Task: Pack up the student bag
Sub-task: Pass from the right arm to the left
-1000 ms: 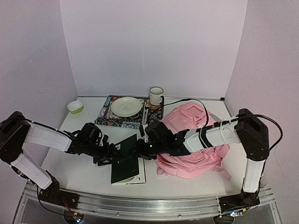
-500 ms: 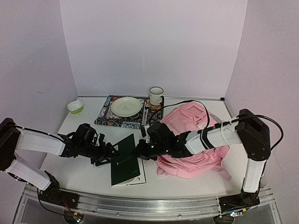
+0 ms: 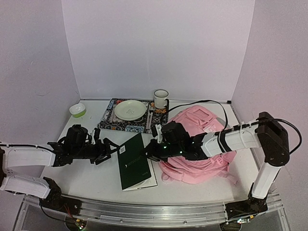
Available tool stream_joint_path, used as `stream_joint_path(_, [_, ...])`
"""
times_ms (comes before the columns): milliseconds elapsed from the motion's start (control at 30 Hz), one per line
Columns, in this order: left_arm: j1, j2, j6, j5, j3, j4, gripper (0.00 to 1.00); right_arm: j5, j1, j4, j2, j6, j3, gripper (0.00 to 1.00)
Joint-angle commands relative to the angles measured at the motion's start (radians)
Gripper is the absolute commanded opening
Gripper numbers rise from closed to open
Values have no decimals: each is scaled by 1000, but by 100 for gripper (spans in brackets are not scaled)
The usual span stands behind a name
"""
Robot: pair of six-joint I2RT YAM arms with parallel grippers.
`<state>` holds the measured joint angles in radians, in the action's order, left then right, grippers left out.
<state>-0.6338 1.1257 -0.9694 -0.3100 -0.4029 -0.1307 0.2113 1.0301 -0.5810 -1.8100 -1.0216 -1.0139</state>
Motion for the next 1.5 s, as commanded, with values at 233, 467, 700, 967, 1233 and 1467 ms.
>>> stream_joint_path(233, [11,8,-10,-90,0,-211,84,111,-47,-197,199,23,-2,0])
stream_joint_path(467, [11,17,-11,-234,-7,-418,82,160,-53,-229,230,20,-3,0])
stream_joint_path(700, [11,26,-106,-334,11,-620,70,173,-56,-240,222,30,-1,0])
stream_joint_path(967, [11,-76,-181,-275,54,-688,40,152,-82,-226,203,48,34,6])
stream_joint_path(1233, [16,-159,-235,-168,101,-696,7,113,-100,-153,205,85,36,28])
stream_joint_path(1467, [17,-228,-287,32,133,-696,1,14,-99,-95,262,83,81,62])
